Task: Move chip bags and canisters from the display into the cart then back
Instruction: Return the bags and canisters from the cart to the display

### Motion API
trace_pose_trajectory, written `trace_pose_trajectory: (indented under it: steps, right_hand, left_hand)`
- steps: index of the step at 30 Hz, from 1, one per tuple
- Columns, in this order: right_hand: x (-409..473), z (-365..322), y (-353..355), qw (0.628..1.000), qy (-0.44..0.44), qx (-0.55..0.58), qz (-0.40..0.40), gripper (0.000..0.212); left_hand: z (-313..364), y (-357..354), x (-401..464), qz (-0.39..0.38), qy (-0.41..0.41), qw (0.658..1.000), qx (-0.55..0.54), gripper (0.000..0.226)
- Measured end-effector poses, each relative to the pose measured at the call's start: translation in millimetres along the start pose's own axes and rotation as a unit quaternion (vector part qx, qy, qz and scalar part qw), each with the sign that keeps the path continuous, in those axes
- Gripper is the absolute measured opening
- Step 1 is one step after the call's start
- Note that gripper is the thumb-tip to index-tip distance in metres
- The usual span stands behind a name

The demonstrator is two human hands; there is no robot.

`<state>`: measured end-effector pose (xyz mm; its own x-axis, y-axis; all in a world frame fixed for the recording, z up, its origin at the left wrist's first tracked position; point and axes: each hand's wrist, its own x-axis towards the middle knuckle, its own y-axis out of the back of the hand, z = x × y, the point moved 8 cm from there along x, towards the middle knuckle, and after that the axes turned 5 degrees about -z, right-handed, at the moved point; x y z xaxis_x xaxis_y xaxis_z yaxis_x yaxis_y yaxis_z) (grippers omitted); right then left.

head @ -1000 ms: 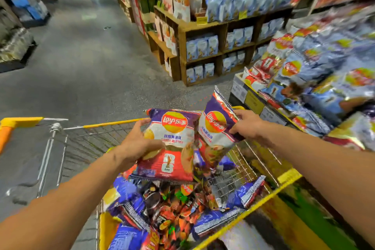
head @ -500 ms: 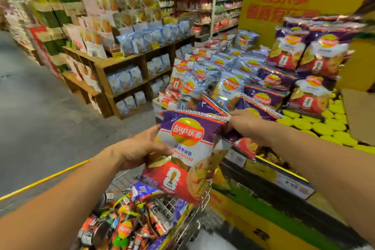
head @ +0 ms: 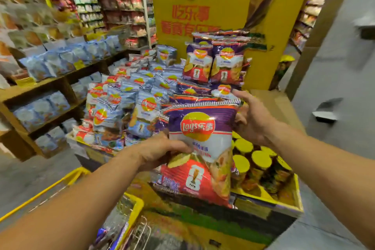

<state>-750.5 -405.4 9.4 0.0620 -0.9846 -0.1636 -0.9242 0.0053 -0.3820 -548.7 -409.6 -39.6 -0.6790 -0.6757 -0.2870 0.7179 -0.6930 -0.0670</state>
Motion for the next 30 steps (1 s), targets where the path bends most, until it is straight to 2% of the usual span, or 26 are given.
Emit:
trace_pose_trajectory:
  steps: [2, 4, 7, 10, 11, 14, 15, 17, 20, 22, 23, 25, 27, 28, 30]
  right_hand:
    - [5, -6, 42, 0.998, -0.005, 0.022, 0.060, 0.065]
    - [9, -2, 61, 0.998, -0.040, -0.039, 0.037, 0.099]
    - [11, 4, 70, 0.994, -0.059, -0.082, -0.051, 0.111]
    - [19, 6, 89, 0.990, -0.053, -0.122, -0.049, 0.123]
    - [23, 6, 95, 0.988, -0.049, -0.140, -0.039, 0.116]
    - [36, 3, 103, 0.980, -0.007, -0.199, -0.022, 0.064]
    - [42, 1, 106, 0.977, 0.000, -0.212, -0.012, 0.054]
    - [56, -4, 118, 0.975, 0.009, -0.224, 0.011, 0.045]
    - [81, -11, 132, 0.972, -0.008, -0.234, 0.034, 0.042]
    - [101, -13, 141, 0.970, -0.022, -0.236, 0.042, 0.045]
    - [111, -13, 144, 0.971, -0.031, -0.234, 0.048, 0.046]
    - [136, -14, 150, 0.971, -0.025, -0.228, 0.065, 0.041]
    - [159, -8, 154, 0.970, -0.015, -0.228, 0.084, 0.048]
    - [170, -2, 157, 0.967, -0.013, -0.235, 0.096, 0.056]
    - [192, 14, 164, 0.962, -0.019, -0.247, 0.116, 0.080]
  left_hand:
    - [9, -9, 32, 0.009, -0.008, 1.000, -0.025, 0.057]
    - [15, -13, 61, 0.029, -0.006, 0.999, -0.039, 0.078]
    - [26, -23, 97, 0.048, -0.015, 0.998, -0.043, 0.085]
    - [29, -32, 120, 0.063, 0.005, 0.996, -0.055, 0.081]
    - [28, -36, 130, 0.061, 0.021, 0.997, -0.037, 0.075]
    - [35, -52, 153, 0.055, 0.040, 0.996, 0.060, 0.033]
    - [40, -50, 163, 0.064, 0.033, 0.994, 0.085, 0.025]
    - [50, -37, 183, 0.095, 0.027, 0.983, 0.152, 0.034]
    - [55, -16, 212, 0.078, 0.065, 0.955, 0.280, 0.044]
    - [55, -9, 235, 0.033, 0.078, 0.948, 0.308, 0.055]
    - [58, -4, 245, 0.031, 0.076, 0.946, 0.314, 0.051]
    - [68, 10, 263, 0.058, 0.063, 0.937, 0.339, 0.042]
    - [75, 29, 278, 0.108, 0.060, 0.923, 0.364, 0.046]
    - [74, 39, 286, 0.122, 0.055, 0.914, 0.382, 0.055]
    - [69, 54, 298, 0.153, 0.032, 0.901, 0.405, 0.099]
